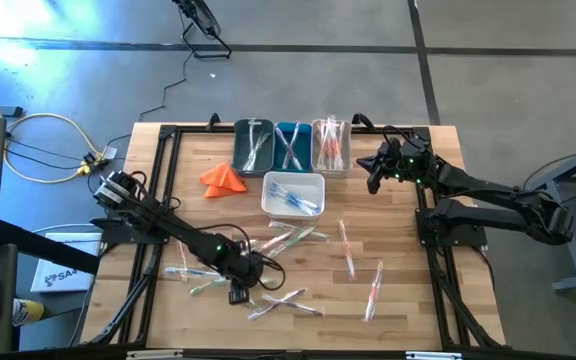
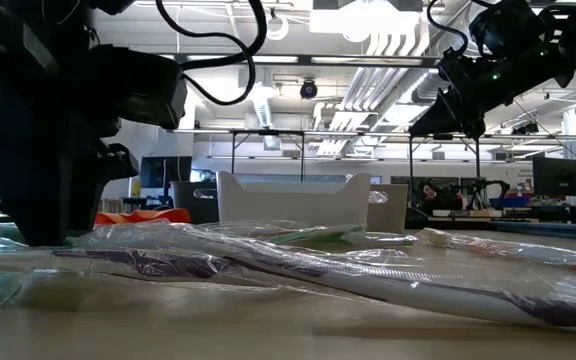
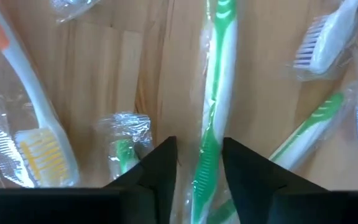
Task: Pick & Place Toothbrushes
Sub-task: Put the green toothbrush into the dark blue bin
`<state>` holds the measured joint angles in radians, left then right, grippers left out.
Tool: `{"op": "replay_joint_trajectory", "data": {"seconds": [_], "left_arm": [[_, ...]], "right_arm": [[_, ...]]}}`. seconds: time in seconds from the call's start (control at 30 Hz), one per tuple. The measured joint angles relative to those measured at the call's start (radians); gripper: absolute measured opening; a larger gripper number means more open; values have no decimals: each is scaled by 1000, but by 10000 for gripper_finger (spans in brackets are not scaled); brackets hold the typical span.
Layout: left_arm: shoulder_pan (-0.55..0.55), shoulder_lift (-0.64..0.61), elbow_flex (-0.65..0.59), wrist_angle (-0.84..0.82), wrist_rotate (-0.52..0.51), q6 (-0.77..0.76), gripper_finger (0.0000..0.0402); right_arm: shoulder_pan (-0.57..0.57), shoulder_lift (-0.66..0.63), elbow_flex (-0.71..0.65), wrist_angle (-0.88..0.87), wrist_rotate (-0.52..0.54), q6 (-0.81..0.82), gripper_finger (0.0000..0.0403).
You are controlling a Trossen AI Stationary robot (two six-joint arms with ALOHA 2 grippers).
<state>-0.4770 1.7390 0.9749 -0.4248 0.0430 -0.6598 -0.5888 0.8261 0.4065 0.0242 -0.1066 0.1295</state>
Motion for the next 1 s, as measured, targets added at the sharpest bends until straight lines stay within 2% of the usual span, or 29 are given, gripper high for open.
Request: {"op": "replay_joint_trajectory", "data": {"seconds": [0.23,0.4,0.57,0.83,1.0], "left_arm": [[1,1,0,-21,-2,0,52],[1,5,30,-73,2,19,21],[7,9,130,-196,39,88,20],[83,7,323,-536,-8,188,20],[143,5,436,-686,-35,250,19]], "right_arm": [[0,0,0,-20,0,1,2],[0,0,0,-19,0,1,2],[0,0,0,-19,0,1,2],[0,0,0,-20,-1,1,2],[0,0,0,-24,-1,1,2]]}}
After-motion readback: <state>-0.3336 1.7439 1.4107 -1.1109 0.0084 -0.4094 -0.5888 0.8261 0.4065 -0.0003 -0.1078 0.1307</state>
